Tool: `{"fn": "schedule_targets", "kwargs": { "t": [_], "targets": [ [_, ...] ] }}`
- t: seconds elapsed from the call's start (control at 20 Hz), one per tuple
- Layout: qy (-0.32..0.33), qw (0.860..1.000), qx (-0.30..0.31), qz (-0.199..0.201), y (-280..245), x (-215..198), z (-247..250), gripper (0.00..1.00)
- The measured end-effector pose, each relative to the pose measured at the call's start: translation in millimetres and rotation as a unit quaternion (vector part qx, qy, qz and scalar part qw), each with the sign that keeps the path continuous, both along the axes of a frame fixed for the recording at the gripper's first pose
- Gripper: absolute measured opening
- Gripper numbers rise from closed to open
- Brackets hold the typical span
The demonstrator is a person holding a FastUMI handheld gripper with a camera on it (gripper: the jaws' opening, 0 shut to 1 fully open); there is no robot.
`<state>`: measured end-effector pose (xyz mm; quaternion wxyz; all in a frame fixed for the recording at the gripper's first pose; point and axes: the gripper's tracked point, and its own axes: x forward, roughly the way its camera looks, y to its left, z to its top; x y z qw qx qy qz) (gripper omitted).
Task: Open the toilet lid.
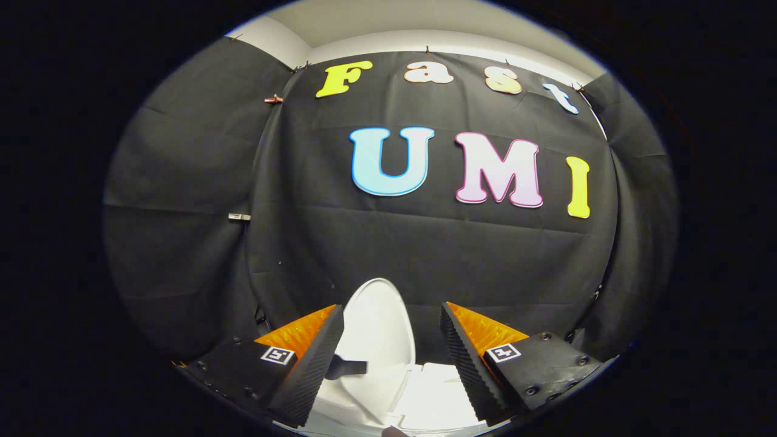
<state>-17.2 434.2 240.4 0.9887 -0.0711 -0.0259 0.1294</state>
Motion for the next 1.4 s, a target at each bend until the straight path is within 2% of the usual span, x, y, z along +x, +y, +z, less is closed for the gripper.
{"fn": "schedule_targets", "kwargs": {
  "t": [0.3, 0.6, 1.0, 1.15, 1.3, 1.4],
  "targets": [
    [-0.031, 0.999, 0.015, -0.033, -98, 14, 27, 0.98],
    [-0.028, 0.997, 0.016, -0.069, -176, 34, 20, 0.98],
    [-0.040, 0.996, 0.008, -0.075, -258, 40, 5, 0.98],
    [-0.040, 0.996, 0.034, -0.072, -280, 32, -4, 0.98],
    [-0.052, 0.994, 0.042, -0.086, -302, 33, -1, 0.98],
    [-0.044, 0.994, 0.050, -0.083, -303, 36, -3, 0.98]
  ]
}}
